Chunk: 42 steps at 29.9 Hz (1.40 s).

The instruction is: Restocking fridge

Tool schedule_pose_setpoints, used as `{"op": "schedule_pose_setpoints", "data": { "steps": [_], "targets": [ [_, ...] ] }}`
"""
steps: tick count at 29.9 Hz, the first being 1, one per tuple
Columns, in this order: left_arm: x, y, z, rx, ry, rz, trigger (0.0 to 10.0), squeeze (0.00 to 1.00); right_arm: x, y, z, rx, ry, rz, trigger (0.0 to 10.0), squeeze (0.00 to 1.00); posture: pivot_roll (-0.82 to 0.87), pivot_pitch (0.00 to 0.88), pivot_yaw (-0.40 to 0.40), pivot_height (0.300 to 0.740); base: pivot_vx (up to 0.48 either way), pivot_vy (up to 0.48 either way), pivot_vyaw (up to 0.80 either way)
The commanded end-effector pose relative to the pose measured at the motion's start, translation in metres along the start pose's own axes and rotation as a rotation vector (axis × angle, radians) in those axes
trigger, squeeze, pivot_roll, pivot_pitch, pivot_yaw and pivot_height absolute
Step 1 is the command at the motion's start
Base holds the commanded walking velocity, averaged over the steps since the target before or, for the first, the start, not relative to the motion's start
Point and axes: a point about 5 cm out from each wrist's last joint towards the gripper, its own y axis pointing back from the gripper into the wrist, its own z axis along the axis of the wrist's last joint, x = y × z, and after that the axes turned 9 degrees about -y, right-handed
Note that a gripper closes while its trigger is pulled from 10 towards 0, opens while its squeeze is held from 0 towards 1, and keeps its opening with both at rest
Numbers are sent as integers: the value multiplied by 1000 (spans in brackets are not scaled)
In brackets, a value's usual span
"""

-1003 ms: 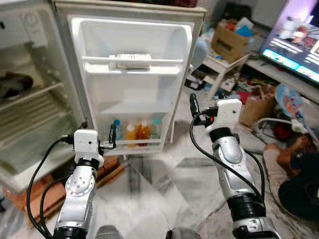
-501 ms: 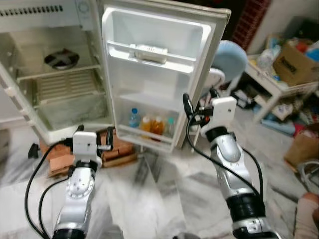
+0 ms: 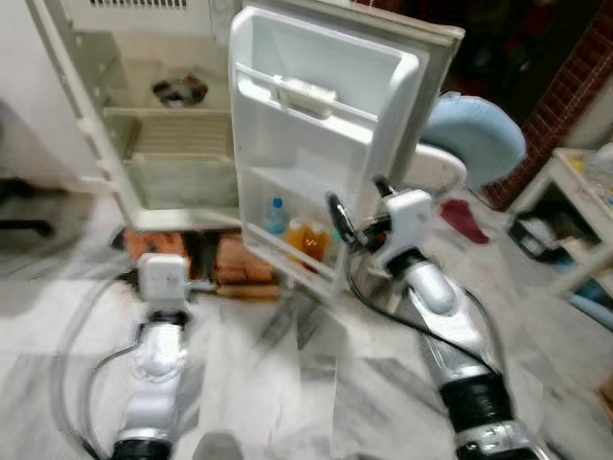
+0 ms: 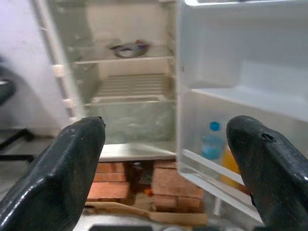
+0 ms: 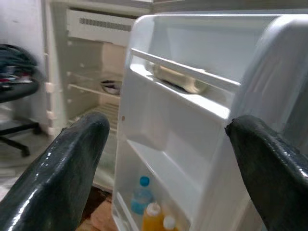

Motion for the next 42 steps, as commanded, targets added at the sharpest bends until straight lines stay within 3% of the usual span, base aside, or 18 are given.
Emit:
{"op": "schedule_pose_setpoints", "data": {
  "steps": [1,10,17,26,29,31,34,38,39,40,42],
  "targets": [
    [8,-2,2,-12,-15,20,10000,0,7,-6,5,-19,-12,29,10000,0,73,0,-81,740,364,-307,769],
    [9,-2,1,-8,-16,35,10000,0,8,-7,4,-15,-3,40,10000,0,76,0,-80,740,406,-121,734],
    [6,-1,-1,1,14,14,10000,0,4,-4,1,-13,-17,24,10000,0,74,0,-80,740,221,-152,0],
    [13,16,-17,73,-23,0,10000,0,-8,2,-3,19,-25,36,10000,0,75,0,-82,740,0,0,0],
    [24,43,-36,158,-47,-10,10000,0,-16,5,-12,98,-83,99,10000,0,89,0,-89,740,0,0,0],
    [25,46,-38,163,-52,-11,10000,0,-17,6,-13,105,-90,108,10000,0,89,0,-89,740,0,0,0],
    [30,61,-43,186,-64,-12,10000,0,-24,21,-31,270,-135,267,10000,0,119,0,-106,740,0,0,0],
    [32,64,-43,192,-71,-2,10000,0,-32,31,-39,356,-94,324,10000,0,124,0,-108,740,0,0,0],
    [32,65,-42,196,-75,0,10000,0,-38,36,-43,404,-68,339,10000,0,127,0,-110,740,0,0,0],
    [32,71,-44,220,-86,0,10000,0,-55,40,-48,479,-6,302,10000,0,136,0,-109,740,0,0,0],
    [32,75,-45,231,-90,0,10000,0,-64,40,-48,505,25,270,10000,0,137,0,-109,740,0,0,0]
  ]
}}
